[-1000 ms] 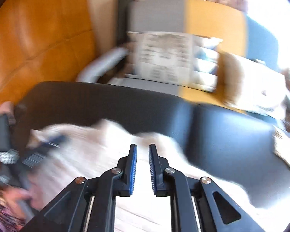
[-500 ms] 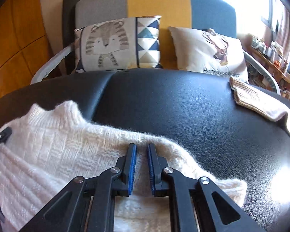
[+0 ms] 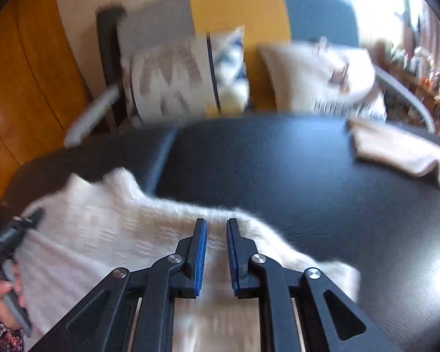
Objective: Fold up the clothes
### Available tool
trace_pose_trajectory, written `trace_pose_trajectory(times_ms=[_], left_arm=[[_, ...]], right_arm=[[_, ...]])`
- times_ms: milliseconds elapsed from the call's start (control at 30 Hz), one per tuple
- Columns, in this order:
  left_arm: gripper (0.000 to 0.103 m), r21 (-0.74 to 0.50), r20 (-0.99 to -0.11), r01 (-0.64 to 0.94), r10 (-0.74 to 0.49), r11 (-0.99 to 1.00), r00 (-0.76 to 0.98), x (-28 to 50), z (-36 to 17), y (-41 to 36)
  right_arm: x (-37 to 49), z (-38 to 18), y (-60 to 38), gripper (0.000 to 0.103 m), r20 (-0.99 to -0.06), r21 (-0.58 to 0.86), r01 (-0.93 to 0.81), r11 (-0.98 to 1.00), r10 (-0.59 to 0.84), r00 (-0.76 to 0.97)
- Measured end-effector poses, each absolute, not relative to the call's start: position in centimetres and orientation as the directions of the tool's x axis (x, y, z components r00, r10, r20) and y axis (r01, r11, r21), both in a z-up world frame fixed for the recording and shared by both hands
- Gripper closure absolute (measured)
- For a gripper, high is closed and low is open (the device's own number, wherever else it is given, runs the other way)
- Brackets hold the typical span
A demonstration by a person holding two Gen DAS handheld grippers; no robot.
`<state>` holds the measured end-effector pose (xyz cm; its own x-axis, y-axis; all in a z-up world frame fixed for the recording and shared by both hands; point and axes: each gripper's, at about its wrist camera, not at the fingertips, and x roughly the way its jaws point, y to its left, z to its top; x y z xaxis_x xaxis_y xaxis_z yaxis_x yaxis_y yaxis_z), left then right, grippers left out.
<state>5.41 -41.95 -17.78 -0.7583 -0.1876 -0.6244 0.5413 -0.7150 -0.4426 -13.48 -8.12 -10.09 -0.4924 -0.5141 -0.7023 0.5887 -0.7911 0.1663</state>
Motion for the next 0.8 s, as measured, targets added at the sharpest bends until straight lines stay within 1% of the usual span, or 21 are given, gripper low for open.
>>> trace_pose_trajectory(times_ms=[67,133,267,333,433,533,600,633,667,700,733,800], left_arm=[[0.078,-0.445,-0.625,0.541,-0.186,-0.714,-0.758,5.4,-17.7,-41.9],[0.078,-0.448,-0.626,0.540,-0.182,-0.712,-0.759,5.4,-17.7,-41.9],[0.078,-0.447,-0.634,0.544,-0.177,-0.710,-0.753,5.3,-17.5,-42.0],[0.078,-0.440,-0.642,0.548,-0.178,-0.711,-0.746,5.2,-17.3,-41.9],[0.077,-0.422,-0.662,0.556,-0.176,-0.716,-0.728,5.1,-17.0,-41.8],[0.077,-0.329,-0.718,0.569,-0.191,-0.754,-0.669,5.5,-15.8,-40.7],[0.077,-0.262,-0.720,0.543,-0.213,-0.798,-0.660,6.5,-14.5,-39.3],[0.077,-0.258,-0.704,0.522,-0.212,-0.813,-0.678,7.2,-13.9,-38.7],[0.074,-0.253,-0.692,0.503,-0.209,-0.826,-0.691,8.1,-13.4,-38.1],[0.064,-0.233,-0.690,0.490,-0.212,-0.840,-0.692,8.9,-13.1,-37.5],[0.060,-0.211,-0.689,0.476,-0.215,-0.854,-0.692,9.7,-12.9,-36.8],[0.059,-0.156,-0.702,0.458,-0.228,-0.875,-0.674,11.0,-13.1,-35.8]], right_arm=[[-10.9,-8.8,-6.8,0.089,-0.668,0.155,0.606,-0.780,-0.535,-0.517],[-8.5,-8.6,-6.0,0.089,-0.672,0.108,0.621,-0.777,-0.517,-0.530],[-5.3,-9.4,-5.1,0.089,-0.655,0.136,0.666,-0.734,-0.571,-0.495],[-4.7,-10.4,-5.7,0.089,-0.680,0.133,0.675,-0.726,-0.562,-0.470],[-5.3,-12.0,-6.7,0.088,-0.728,0.104,0.646,-0.756,-0.501,-0.469],[-6.1,-12.4,-6.4,0.088,-0.724,0.144,0.617,-0.773,-0.508,-0.467],[-6.4,-12.6,-6.1,0.085,-0.721,0.167,0.609,-0.776,-0.517,-0.462],[-6.5,-12.7,-6.0,0.085,-0.719,0.177,0.605,-0.776,-0.521,-0.459],[-6.6,-12.8,-5.8,0.085,-0.718,0.186,0.602,-0.777,-0.526,-0.457],[-6.7,-13.0,-5.6,0.085,-0.717,0.193,0.600,-0.776,-0.530,-0.454],[-6.8,-13.1,-5.5,0.085,-0.716,0.198,0.599,-0.776,-0.532,-0.453],[-6.8,-13.1,-5.6,0.084,-0.716,0.192,0.600,-0.777,-0.529,-0.456]])
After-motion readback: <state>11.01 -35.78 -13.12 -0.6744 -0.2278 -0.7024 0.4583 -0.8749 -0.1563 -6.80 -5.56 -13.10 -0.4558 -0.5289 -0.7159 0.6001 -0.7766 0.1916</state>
